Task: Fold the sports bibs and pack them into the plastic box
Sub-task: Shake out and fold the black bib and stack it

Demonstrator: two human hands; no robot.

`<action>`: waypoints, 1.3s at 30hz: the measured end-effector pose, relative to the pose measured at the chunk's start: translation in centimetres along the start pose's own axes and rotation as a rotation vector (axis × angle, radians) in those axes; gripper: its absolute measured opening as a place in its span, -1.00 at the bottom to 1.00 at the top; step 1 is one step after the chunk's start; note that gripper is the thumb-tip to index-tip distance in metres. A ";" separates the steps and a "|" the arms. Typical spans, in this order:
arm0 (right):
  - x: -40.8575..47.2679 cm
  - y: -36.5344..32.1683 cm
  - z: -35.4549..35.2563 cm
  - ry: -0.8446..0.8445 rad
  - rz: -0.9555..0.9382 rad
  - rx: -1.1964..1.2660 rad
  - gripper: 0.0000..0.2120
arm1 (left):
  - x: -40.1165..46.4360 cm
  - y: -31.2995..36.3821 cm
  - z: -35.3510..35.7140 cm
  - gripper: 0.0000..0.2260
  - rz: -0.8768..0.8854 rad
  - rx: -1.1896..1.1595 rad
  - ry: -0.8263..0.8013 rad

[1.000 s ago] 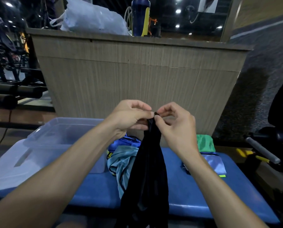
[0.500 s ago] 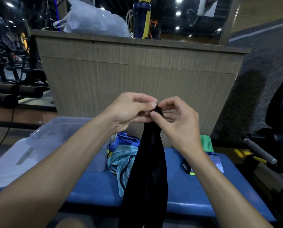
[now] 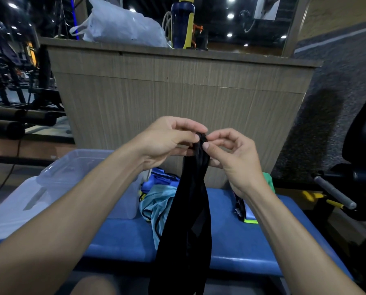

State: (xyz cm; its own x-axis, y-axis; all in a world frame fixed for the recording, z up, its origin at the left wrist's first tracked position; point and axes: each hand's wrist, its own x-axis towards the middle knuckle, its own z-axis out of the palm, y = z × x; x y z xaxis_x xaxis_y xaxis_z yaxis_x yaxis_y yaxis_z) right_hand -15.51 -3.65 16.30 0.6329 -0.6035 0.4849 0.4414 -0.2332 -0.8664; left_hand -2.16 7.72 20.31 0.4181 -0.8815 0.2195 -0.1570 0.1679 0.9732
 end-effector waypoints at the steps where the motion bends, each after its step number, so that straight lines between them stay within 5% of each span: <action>1: 0.0 0.1 0.0 0.001 0.011 0.015 -0.86 | -0.1 0.0 0.1 -0.77 0.010 0.042 0.006; 12: -0.2 0.0 -0.5 0.010 -0.024 -0.054 -0.89 | -0.6 0.0 1.1 -0.75 0.190 0.295 0.033; 25: 0.7 -0.4 -0.2 0.173 -0.095 -0.451 -0.82 | 0.4 -0.4 1.7 -0.59 0.118 0.216 0.087; 39: 3.8 -2.4 0.7 0.222 -0.004 -0.385 -0.86 | 2.4 1.1 1.3 -0.62 0.177 0.155 0.162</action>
State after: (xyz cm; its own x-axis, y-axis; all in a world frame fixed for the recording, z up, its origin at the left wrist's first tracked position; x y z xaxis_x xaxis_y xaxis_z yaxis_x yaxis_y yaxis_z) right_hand -13.75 -4.81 20.32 0.4615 -0.7413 0.4872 0.1478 -0.4773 -0.8662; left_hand -2.50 5.19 21.82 0.5073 -0.7606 0.4052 -0.3703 0.2322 0.8994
